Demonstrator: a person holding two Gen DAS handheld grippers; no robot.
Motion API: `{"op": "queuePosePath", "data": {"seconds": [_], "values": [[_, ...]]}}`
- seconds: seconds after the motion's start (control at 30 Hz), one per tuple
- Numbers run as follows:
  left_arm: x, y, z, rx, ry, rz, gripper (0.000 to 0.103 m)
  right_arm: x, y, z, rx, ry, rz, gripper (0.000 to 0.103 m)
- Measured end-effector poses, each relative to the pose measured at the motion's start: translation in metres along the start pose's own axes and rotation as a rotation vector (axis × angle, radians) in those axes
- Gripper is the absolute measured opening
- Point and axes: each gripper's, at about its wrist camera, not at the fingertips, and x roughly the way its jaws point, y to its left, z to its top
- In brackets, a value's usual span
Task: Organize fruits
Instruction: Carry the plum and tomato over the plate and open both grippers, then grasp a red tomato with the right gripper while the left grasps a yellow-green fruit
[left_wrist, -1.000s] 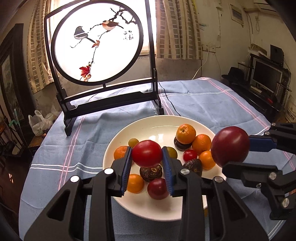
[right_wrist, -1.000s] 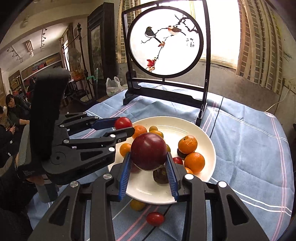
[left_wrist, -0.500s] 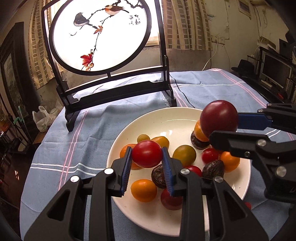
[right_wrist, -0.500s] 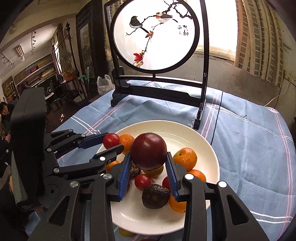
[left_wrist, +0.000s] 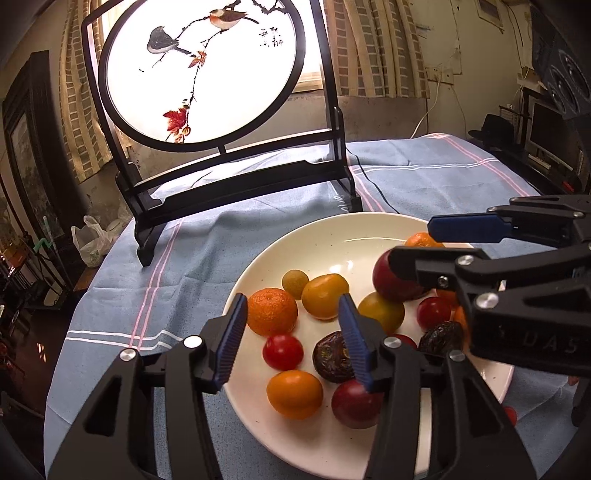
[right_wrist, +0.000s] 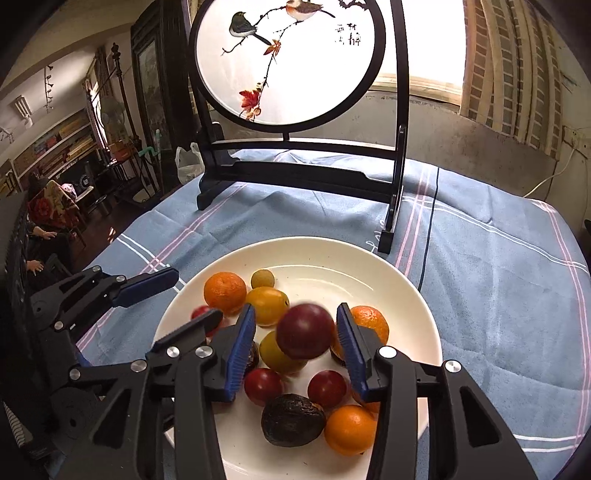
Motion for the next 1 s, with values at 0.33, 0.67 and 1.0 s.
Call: {"op": "queuePosePath", "data": {"seconds": [0.33, 0.67, 1.0], "values": [[-0.022, -0.001, 0.001, -0.001, -0.031, 0.006, 0.056, -0.056, 0.004, -0.005, -0.05, -0.074, -0.011, 0.051], [-0.074, -0.006, -0.041, 0.013, -0.058, -0.052, 0.063, -0.106, 0.016, -0.085, -0.134, -0.067, 0.035, 0.052], [-0.091, -0.026, -0.099, 0.045, 0.056, -0.182, 0.064, -0.057, 0.013, -0.146, -0.162, 0.147, -0.009, 0.049]]}}
